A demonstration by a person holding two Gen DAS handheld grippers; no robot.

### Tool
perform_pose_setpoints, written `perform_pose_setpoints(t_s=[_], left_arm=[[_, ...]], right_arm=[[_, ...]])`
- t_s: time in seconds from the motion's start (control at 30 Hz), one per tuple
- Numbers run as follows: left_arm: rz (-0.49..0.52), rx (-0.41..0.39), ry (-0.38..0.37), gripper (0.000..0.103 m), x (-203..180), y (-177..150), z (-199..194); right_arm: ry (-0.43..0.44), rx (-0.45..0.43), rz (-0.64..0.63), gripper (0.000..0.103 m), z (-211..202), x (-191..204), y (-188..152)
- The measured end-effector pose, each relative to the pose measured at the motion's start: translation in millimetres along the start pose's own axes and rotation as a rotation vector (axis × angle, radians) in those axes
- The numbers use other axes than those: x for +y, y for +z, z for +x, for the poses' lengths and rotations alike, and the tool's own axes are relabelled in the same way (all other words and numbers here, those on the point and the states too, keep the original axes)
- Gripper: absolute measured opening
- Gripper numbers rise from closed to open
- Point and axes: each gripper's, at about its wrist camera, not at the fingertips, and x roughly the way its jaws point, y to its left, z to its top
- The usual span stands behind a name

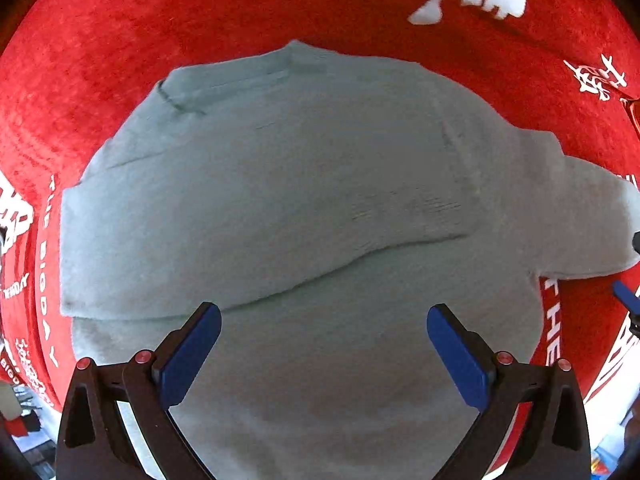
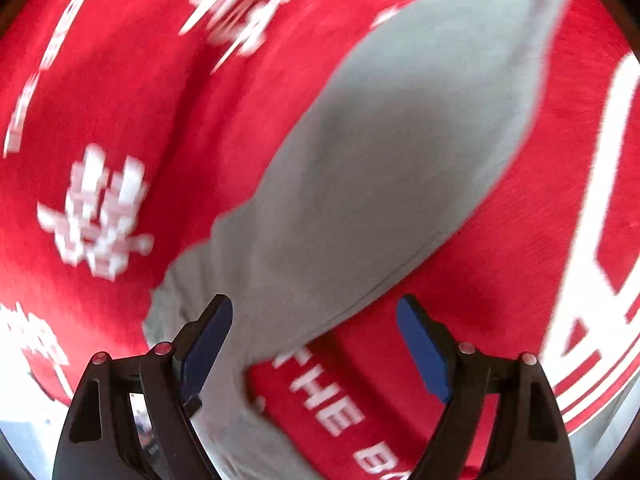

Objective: Fold small clothes
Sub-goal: 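Grasp the other sleeve cuff with the right gripper and lift it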

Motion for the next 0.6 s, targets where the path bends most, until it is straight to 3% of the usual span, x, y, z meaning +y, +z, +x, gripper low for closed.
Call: perform_pose_setpoints(t_s=[0.23, 0.43, 0.47, 0.5, 0.53, 0.57, 0.6], left_arm=[[0.034, -0.013, -0.017, 0.103, -27.4, 12.3, 2.8], [0.019, -0.021, -0.026, 0.103, -34.8, 19.7, 3.7], [0.017, -0.022, -0.029, 0.103, -31.3, 20.8, 4.3], [0.015, -0.024, -0.029, 0.103, -30.8, 21.3, 4.1], [0.012, -0.029, -0.026, 0.103, -30.3, 21.1, 3.1], [0.011, -0.030, -0.025, 0.103, -29.8, 22.9, 2.0], [0.011, -0.030, -0.026, 0.103, -20.0, 22.7, 1.5]], right_arm=[[0.082, -0.142, 0.149, 0.087, -30.1, -38.7, 51.7], [0.135, -0.171, 0.235, 0.084, -31.6, -47.2, 74.8], [0.130, -0.173, 0.255, 0.070, -32.5, -49.1, 74.8], [0.120, -0.171, 0.271, 0.036, -33.1, -50.8, 73.8], [0.090, -0.153, 0.289, 0.017, -30.9, -54.0, 74.0], [0.066, -0.130, 0.313, 0.008, -25.8, -55.6, 72.2], [0.079, -0.131, 0.337, 0.008, -24.2, -60.7, 70.6]])
